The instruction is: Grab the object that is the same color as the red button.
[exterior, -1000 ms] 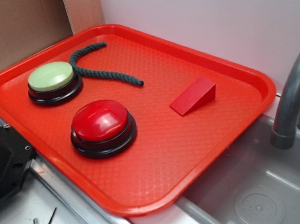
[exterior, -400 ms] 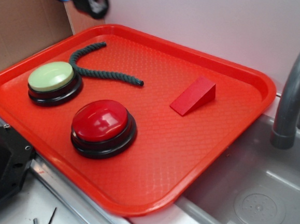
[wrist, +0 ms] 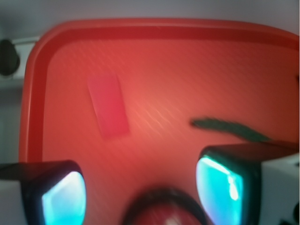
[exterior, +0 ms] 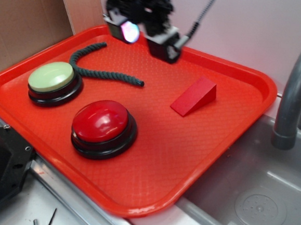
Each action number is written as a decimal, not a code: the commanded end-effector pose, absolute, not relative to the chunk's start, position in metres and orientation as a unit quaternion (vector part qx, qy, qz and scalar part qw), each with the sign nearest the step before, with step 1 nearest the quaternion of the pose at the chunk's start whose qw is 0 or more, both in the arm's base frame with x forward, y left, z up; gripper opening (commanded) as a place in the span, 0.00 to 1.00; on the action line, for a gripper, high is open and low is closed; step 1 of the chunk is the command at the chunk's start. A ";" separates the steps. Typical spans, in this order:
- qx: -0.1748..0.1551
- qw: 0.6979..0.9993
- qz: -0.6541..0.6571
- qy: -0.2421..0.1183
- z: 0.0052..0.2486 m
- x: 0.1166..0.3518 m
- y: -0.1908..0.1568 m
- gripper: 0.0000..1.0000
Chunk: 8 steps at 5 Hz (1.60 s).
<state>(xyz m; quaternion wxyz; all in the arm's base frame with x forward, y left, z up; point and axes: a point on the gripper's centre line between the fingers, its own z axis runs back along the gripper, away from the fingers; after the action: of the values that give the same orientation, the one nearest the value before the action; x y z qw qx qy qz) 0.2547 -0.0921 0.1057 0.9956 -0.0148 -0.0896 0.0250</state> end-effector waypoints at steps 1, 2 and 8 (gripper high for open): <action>-0.001 0.992 0.052 -0.117 0.081 0.310 -0.121 1.00; 0.018 0.992 0.051 -0.112 0.065 0.319 -0.122 1.00; 0.003 0.997 0.010 -0.070 0.051 0.326 -0.106 0.00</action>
<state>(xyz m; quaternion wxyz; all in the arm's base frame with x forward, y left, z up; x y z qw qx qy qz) 0.3096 -0.1042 0.0234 0.9995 0.0255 -0.0195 0.0083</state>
